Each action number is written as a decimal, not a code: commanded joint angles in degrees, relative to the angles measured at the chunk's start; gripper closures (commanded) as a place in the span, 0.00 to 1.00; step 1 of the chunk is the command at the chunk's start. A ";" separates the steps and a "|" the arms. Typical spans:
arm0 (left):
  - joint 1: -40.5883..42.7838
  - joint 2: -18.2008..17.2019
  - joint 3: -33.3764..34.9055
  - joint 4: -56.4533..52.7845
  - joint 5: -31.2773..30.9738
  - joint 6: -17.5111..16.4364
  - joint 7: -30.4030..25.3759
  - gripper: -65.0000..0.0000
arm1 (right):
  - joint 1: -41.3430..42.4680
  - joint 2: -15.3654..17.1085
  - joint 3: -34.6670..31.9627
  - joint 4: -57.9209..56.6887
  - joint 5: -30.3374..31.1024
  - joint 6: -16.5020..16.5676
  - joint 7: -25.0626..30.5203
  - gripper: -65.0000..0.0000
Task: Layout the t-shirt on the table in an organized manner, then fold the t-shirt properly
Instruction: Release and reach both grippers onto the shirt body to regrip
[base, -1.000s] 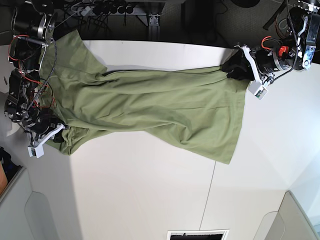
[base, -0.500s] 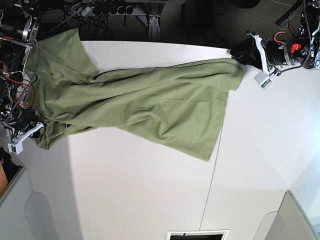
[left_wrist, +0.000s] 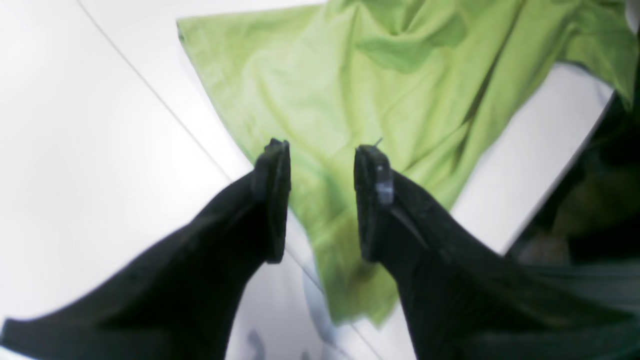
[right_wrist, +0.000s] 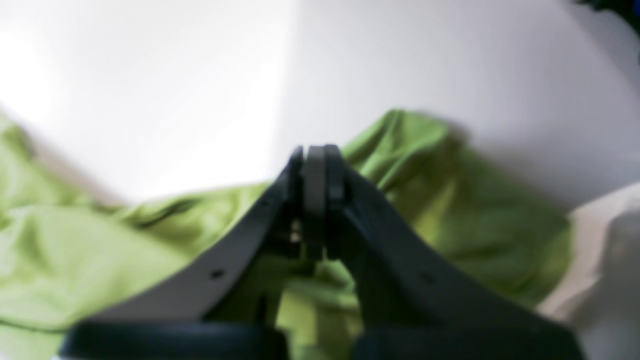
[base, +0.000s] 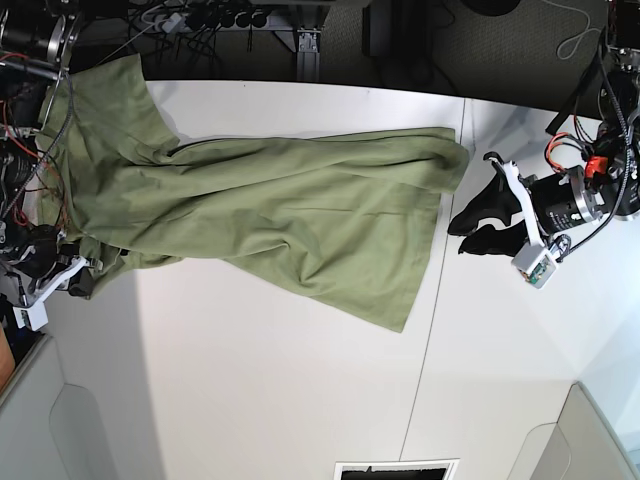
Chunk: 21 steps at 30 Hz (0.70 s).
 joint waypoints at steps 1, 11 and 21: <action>-2.43 0.22 0.11 -0.70 -0.42 -0.45 -1.40 0.64 | -1.42 0.83 0.28 2.36 2.03 0.39 0.17 1.00; -20.98 10.54 14.97 -24.06 13.62 -0.45 -9.07 0.73 | -23.37 -1.81 2.99 20.15 0.61 0.48 -0.72 1.00; -31.61 18.10 20.63 -44.85 17.97 -0.45 -11.52 0.73 | -34.88 -1.84 7.45 25.68 0.11 0.72 -0.72 1.00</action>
